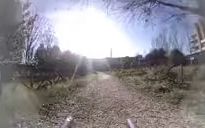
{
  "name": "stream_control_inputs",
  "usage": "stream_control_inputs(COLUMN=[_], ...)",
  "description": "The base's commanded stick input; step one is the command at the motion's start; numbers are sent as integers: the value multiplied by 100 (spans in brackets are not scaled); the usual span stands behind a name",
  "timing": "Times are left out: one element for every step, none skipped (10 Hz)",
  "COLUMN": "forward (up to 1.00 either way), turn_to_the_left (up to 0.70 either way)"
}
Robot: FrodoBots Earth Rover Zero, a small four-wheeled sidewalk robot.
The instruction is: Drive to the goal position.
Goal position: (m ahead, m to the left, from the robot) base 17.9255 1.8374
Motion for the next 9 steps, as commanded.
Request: stream_control_inputs(forward=[50, 50, 50, 50, 50, 50, 50, 50, 50], turn_to_the_left=[0, 0, 0, 0, 0, 0, 0, 0, 0])
